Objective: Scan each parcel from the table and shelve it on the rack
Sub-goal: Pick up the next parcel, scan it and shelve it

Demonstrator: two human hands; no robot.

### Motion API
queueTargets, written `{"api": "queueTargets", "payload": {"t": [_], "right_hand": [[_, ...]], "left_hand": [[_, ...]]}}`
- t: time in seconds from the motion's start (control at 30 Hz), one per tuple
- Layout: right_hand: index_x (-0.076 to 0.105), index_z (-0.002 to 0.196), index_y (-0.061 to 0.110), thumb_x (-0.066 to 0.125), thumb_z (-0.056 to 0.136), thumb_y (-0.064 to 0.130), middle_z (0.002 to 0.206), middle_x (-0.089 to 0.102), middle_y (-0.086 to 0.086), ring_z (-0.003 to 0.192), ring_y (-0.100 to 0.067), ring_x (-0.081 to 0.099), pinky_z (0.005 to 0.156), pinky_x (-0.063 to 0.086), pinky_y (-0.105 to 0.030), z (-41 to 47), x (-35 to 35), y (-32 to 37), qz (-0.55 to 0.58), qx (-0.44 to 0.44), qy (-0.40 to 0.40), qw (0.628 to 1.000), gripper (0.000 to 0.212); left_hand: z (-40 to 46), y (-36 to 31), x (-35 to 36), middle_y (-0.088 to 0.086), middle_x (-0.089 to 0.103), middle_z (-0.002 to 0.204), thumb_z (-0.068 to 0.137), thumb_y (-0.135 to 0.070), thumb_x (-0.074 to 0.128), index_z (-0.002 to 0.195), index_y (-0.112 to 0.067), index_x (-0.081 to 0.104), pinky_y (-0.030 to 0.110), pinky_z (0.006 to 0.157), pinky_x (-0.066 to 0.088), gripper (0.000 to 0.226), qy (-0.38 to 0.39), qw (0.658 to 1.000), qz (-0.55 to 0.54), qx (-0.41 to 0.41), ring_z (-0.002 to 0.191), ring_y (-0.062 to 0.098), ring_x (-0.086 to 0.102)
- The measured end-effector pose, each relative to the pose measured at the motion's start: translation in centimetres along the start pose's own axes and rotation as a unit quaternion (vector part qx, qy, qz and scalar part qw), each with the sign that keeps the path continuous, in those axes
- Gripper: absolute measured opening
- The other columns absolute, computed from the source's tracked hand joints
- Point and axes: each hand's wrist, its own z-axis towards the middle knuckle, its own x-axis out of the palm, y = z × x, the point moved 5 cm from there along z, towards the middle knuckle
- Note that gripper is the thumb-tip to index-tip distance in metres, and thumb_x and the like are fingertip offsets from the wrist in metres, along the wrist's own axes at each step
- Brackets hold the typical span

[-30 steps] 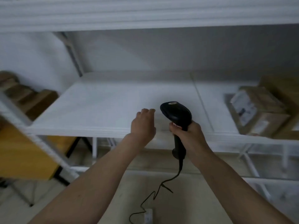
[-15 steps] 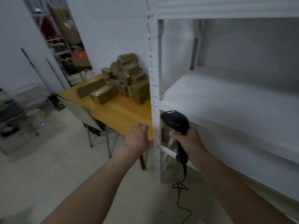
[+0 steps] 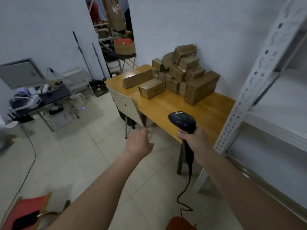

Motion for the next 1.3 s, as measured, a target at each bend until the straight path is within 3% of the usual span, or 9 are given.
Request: {"api": "queueTargets", "payload": {"t": [0.17,0.37,0.67,0.83,0.97,1.13,1.3], "right_hand": [[0.065,0.099,0.013,0.07,0.083,0.008,0.078,0.059,0.001,0.075,-0.014,0.055,0.065,0.041,-0.026,4.5,5.4,0.9,0.005,0.002,0.022,1.0,0.017],[0.063,0.081,0.018,0.07,0.082,0.007,0.076,0.058,-0.002,0.074,-0.016,0.055,0.063,0.041,-0.026,12.4,11.6,2.2,-0.005,0.006,0.033,0.999,0.013],[0.065,0.093,0.01,0.069,0.084,0.013,0.085,0.061,-0.007,0.08,-0.018,0.057,0.06,0.039,-0.027,26.1,19.0,6.4,0.0,0.048,0.038,0.998,0.01],[0.063,0.094,0.007,0.068,0.085,0.011,0.092,0.061,-0.014,0.092,-0.028,0.06,0.073,0.045,-0.033,31.5,21.7,7.1,0.029,0.092,0.043,0.994,0.011],[0.062,0.086,0.008,0.068,0.085,0.009,0.087,0.059,-0.012,0.091,-0.029,0.059,0.082,0.045,-0.039,35.3,23.1,7.9,0.026,0.088,0.031,0.995,0.007],[0.063,0.085,0.005,0.069,0.083,0.006,0.08,0.057,-0.012,0.081,-0.025,0.055,0.074,0.042,-0.034,40.1,24.6,8.6,0.028,0.085,-0.004,0.996,0.006],[0.064,0.085,0.005,0.069,0.083,0.005,0.079,0.055,-0.009,0.077,-0.021,0.052,0.063,0.038,-0.028,45.5,27.6,8.8,0.035,0.095,-0.042,0.994,0.006]], "left_hand": [[4.1,4.0,-1.1,0.005,0.05,0.133,0.088,-0.037,0.065,0.13,-0.02,0.053,0.035,0.092,0.044,0.047,-0.004,1.0,-0.009,-0.022,0.122,0.024,0.049],[12.7,7.7,-3.3,0.006,0.05,0.131,0.089,-0.04,0.064,0.134,-0.021,0.05,0.036,0.09,0.046,0.051,-0.016,0.999,0.003,-0.036,0.119,0.026,0.051],[28.8,9.9,-7.2,0.003,0.053,0.129,0.087,-0.042,0.067,0.132,-0.023,0.052,0.035,0.09,0.049,0.051,-0.024,0.999,-0.009,-0.023,0.117,0.023,0.053],[34.7,12.0,-6.8,0.003,0.053,0.131,0.086,-0.044,0.067,0.132,-0.022,0.052,0.035,0.089,0.049,0.053,0.008,0.999,0.007,-0.03,0.117,0.023,0.054],[40.5,12.2,-6.9,0.005,0.054,0.129,0.086,-0.043,0.067,0.127,-0.02,0.053,0.036,0.088,0.051,0.049,0.025,0.999,0.016,-0.014,0.115,0.024,0.054],[48.4,12.5,-6.7,0.008,0.049,0.135,0.085,-0.042,0.068,0.139,-0.018,0.043,0.037,0.088,0.048,0.064,0.04,0.999,0.014,0.006,0.121,0.026,0.05],[57.0,14.6,-6.1,0.015,0.04,0.14,0.086,-0.042,0.069,0.142,-0.013,0.033,0.041,0.102,0.042,0.073,0.074,0.997,0.03,0.017,0.129,0.033,0.042]]}}
